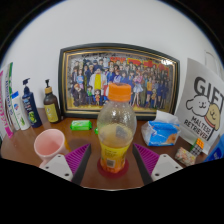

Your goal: Pour water

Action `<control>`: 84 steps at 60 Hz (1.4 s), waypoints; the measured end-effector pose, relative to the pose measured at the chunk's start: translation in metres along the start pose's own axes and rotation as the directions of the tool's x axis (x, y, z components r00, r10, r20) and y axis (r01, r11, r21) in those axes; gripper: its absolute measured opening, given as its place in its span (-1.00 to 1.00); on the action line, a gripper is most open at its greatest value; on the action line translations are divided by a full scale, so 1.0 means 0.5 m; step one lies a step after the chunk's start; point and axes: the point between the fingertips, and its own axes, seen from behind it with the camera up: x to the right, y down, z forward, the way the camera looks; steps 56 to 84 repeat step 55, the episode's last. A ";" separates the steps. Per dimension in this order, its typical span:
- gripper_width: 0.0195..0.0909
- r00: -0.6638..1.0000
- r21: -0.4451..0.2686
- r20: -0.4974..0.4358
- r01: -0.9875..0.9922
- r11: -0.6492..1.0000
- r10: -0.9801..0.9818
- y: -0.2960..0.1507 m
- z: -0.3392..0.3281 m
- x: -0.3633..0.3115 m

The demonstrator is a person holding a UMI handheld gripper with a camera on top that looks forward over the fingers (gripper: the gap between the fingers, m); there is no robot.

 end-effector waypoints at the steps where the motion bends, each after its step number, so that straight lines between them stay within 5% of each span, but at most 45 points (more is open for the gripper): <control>1: 0.79 1.000 -0.007 -0.006 0.004 1.000 -0.004 0.001 -0.010 -0.001; 21: 0.85 0.995 -0.180 -0.099 -0.050 0.982 0.033 0.024 -0.368 -0.084; 33: 0.85 0.985 -0.220 -0.147 -0.121 0.968 0.090 0.066 -0.521 -0.150; 84: 0.85 0.979 -0.192 -0.187 -0.116 0.975 0.080 0.071 -0.602 -0.177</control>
